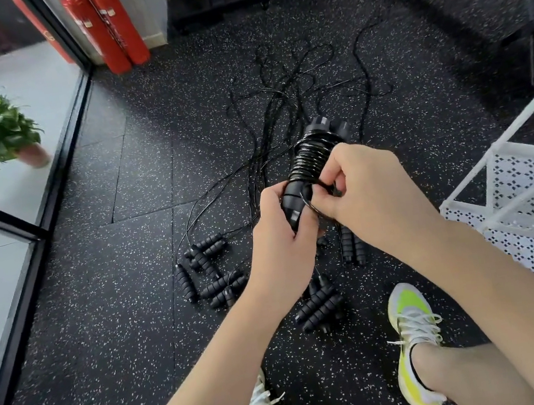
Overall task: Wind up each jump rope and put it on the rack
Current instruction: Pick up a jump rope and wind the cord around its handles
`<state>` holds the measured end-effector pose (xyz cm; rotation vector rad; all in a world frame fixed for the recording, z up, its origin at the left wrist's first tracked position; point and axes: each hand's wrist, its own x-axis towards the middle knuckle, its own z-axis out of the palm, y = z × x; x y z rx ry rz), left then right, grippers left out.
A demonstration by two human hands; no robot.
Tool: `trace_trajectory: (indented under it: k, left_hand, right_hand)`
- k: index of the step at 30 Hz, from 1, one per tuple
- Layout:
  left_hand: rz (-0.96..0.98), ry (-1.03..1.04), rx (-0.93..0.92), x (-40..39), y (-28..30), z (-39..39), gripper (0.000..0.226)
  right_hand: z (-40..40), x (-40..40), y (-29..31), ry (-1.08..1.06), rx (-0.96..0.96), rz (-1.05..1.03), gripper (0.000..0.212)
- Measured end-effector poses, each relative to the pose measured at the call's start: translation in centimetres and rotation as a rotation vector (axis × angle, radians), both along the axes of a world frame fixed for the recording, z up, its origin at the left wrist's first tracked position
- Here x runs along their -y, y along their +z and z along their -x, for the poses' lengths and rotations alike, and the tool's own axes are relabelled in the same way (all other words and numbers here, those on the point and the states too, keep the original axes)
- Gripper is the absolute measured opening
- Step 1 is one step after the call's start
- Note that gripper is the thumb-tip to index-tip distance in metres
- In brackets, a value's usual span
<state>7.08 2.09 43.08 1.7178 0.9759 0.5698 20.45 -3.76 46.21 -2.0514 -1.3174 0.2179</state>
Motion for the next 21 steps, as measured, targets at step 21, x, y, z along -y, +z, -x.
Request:
trace_trajectory:
  k: [21]
  left_hand:
    - [-0.048, 0.002, 0.052, 1.1, -0.2, -1.6, 0.019]
  right_hand:
    - [-0.7, -0.4, 0.0, -0.128, -0.066, -0.066, 0.022]
